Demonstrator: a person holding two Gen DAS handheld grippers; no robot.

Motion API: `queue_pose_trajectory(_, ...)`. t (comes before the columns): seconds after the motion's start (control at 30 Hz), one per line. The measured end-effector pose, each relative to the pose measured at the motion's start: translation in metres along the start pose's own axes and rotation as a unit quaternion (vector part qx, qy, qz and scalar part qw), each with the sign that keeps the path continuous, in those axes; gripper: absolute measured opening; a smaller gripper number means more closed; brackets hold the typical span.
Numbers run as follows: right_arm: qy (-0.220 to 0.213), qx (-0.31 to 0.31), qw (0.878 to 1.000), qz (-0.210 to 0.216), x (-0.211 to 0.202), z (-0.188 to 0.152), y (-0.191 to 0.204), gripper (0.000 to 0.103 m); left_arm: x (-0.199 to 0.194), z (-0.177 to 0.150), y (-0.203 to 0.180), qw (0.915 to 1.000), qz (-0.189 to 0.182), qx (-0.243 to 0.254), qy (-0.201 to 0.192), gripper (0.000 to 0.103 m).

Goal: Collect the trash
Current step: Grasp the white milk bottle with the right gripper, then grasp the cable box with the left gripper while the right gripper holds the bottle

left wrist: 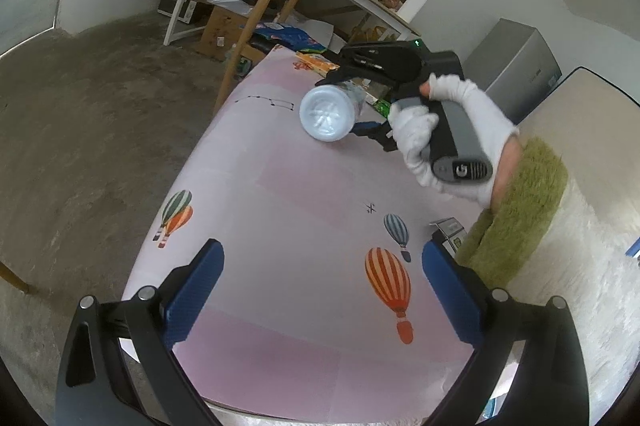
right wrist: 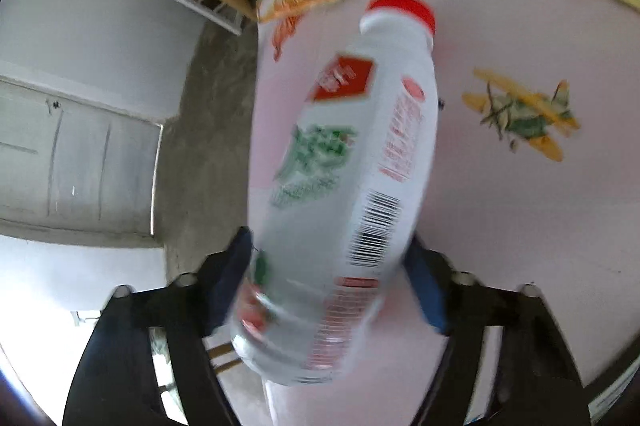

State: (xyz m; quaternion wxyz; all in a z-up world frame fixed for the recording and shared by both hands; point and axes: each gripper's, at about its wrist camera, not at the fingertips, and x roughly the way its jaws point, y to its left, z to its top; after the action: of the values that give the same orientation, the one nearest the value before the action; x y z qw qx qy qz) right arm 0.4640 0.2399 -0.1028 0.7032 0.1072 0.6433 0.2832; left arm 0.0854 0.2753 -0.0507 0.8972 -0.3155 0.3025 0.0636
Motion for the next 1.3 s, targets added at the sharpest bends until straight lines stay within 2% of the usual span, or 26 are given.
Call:
queue_pose_trajectory(0.13, 0.006, -0.012, 1.0, 0.027, -0.018, -0.004, -0.013, 0.064, 0.0, 0.001, 0.001, 1.0, -0.001, 0.0, 0.002, 0.097)
queue_pose_trajectory(0.23, -0.002, -0.028, 0.999, 0.041, -0.048, -0.009, -0.032, 0.063, 0.0, 0.0, 0.0, 1.0, -0.006, 0.001, 0.005, 0.097)
queue_pose_trajectory(0.4, -0.026, -0.054, 0.998, 0.018, -0.109, -0.027, -0.072, 0.063, -0.004, -0.003, -0.009, 0.9997, -0.02, 0.009, 0.005, 0.097)
queue_pose_trajectory(0.57, -0.079, -0.079, 0.992, -0.066, -0.183, -0.054, -0.119, 0.063, -0.005, -0.01, -0.025, 0.9991, -0.034, 0.022, 0.009, 0.097)
queue_pose_trajectory(0.67, -0.12, -0.092, 0.977, -0.153, -0.227, -0.075, -0.154, 0.063, -0.002, -0.017, -0.034, 0.9984, -0.046, 0.028, 0.019, 0.097)
queue_pose_trajectory(0.77, -0.143, -0.085, 0.951, -0.259, -0.258, -0.102, -0.201, 0.063, 0.001, -0.021, -0.045, 0.9973, -0.06, 0.033, 0.026, 0.097)
queue_pose_trajectory(0.83, -0.141, -0.063, 0.946, -0.286, -0.265, -0.118, -0.233, 0.063, 0.001, -0.024, -0.051, 0.9965, -0.069, 0.037, 0.029, 0.097)
queue_pose_trajectory(0.93, -0.136, -0.035, 0.945, -0.295, -0.268, -0.147, -0.271, 0.063, 0.002, -0.027, -0.057, 0.9957, -0.073, 0.045, 0.033, 0.097)
queue_pose_trajectory(1.07, -0.135, -0.039, 0.95, -0.28, -0.26, -0.187, -0.282, 0.063, -0.002, -0.027, -0.058, 0.9956, -0.072, 0.051, 0.033, 0.097)
queue_pose_trajectory(1.3, -0.141, -0.081, 0.961, -0.222, -0.243, -0.225, -0.235, 0.062, -0.004, -0.026, -0.065, 0.9955, -0.071, 0.057, 0.026, 0.097)
